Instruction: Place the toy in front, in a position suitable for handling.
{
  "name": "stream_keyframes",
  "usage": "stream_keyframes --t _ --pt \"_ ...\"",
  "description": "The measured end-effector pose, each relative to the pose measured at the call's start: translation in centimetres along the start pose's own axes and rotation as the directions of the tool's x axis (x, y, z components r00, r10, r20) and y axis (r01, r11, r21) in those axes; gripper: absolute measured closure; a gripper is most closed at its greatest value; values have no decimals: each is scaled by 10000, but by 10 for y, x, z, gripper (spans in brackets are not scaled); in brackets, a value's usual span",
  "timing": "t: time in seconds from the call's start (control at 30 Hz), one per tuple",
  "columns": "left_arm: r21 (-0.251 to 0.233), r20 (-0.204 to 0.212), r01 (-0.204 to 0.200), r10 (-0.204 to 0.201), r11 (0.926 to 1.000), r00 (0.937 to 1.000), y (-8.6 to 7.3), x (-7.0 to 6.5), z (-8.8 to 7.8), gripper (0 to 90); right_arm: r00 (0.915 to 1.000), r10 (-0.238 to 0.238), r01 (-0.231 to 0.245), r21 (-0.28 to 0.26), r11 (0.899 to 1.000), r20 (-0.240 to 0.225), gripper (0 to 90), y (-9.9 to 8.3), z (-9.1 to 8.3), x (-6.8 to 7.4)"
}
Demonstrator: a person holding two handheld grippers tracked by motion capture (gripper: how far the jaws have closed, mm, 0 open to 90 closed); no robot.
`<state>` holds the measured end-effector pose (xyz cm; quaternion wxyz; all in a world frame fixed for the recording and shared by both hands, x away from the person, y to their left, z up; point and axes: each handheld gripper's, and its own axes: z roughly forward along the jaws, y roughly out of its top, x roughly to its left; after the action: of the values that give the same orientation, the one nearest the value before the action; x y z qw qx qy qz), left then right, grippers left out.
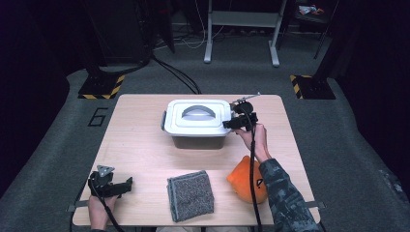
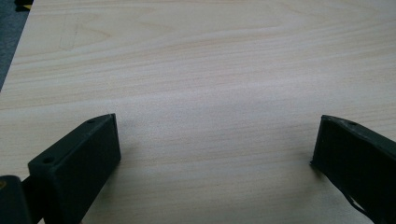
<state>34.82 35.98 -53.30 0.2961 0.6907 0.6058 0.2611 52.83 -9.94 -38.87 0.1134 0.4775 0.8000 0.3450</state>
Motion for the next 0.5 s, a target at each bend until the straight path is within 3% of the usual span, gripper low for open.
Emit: stream_keyframes --t 0.23,0.37,0.5 --pt "4 -1 -2 2 10000 10000 0 0 0 2 9999 -1 2 53 10000 -128 520 4 4 4" --pt "5 0 -5 5 10000 10000 0 0 0 2 9993 -9 16 178 9998 -385 383 2 3 2" --pt "16 -8 -20 20 10000 10000 0 0 0 2 9976 -333 339 88 9994 -603 271 -1 -4 3"
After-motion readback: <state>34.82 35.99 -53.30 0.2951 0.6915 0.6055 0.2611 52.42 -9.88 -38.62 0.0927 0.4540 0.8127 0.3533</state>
